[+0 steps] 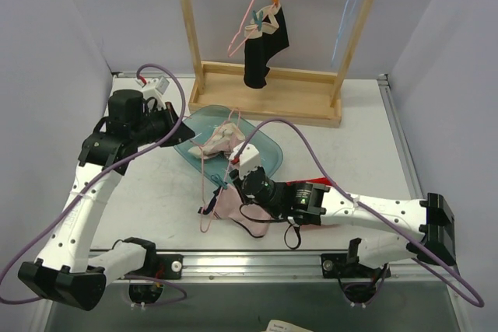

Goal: Remove the underwear clipped to the hanger
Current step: Remove the underwear from the hanger.

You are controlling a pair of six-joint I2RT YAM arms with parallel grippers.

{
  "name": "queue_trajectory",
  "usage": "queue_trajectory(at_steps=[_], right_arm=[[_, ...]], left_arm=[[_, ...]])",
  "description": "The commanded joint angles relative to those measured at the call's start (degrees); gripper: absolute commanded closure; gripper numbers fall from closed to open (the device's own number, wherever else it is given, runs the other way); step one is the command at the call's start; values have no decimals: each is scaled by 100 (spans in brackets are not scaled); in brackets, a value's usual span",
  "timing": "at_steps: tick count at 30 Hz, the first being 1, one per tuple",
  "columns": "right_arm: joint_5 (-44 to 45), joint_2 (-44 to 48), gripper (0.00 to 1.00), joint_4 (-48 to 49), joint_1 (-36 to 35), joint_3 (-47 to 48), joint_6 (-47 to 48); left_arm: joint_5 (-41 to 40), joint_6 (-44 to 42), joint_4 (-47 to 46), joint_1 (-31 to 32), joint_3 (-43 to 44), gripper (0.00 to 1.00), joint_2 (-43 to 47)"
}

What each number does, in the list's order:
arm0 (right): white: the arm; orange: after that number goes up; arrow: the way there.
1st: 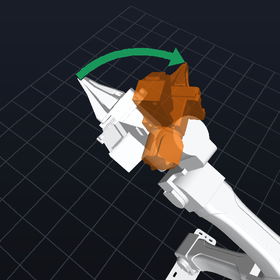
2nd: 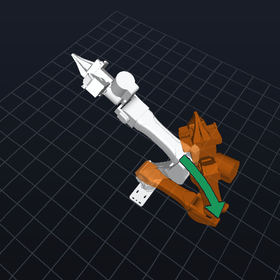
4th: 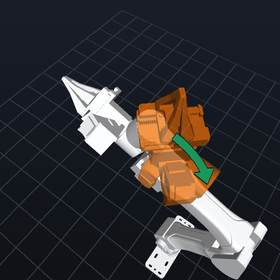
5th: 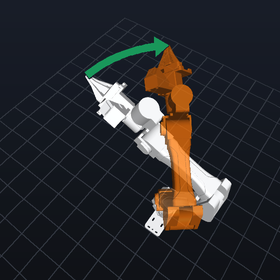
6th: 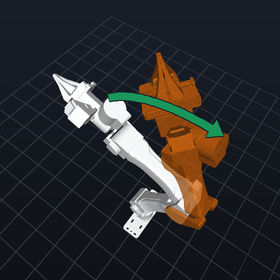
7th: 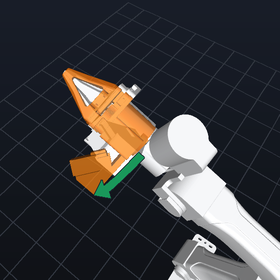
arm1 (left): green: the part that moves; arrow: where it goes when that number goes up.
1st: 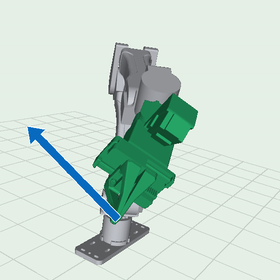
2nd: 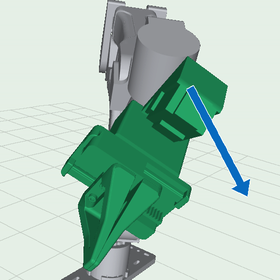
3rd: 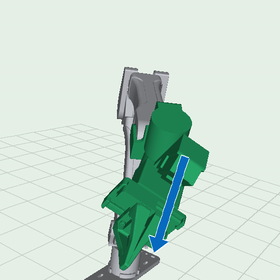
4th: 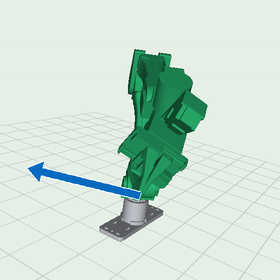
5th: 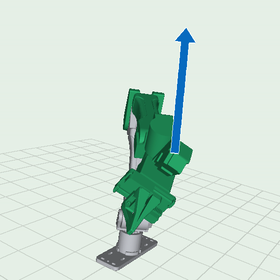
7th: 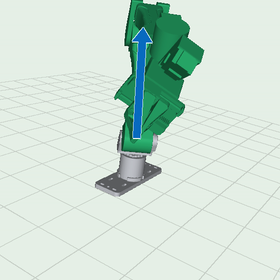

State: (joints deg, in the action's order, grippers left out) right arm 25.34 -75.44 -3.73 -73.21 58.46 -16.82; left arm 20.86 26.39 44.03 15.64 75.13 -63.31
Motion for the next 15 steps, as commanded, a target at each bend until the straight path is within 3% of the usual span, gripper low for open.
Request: queue_trajectory(at_steps=[1, 9, 12, 13, 15], right_arm=[[348, 249, 76, -146, 0, -299, -488], [174, 170, 72, -76, 0, -502, -806], [-238, 336, 50, 328, -18, -519, -534], [-284, 346, 38, 581, -27, -493, -437], [-345, 259, 32, 636, -35, -388, -165]], left_arm=[[-30, 146, -439, -218, -43, 97, 213], [190, 244, -536, -307, 10, 97, 214], [243, 252, -571, -307, -113, 97, 222], [252, 270, -580, -307, -165, 97, 231], [295, 270, -589, -307, -201, 97, 240]])
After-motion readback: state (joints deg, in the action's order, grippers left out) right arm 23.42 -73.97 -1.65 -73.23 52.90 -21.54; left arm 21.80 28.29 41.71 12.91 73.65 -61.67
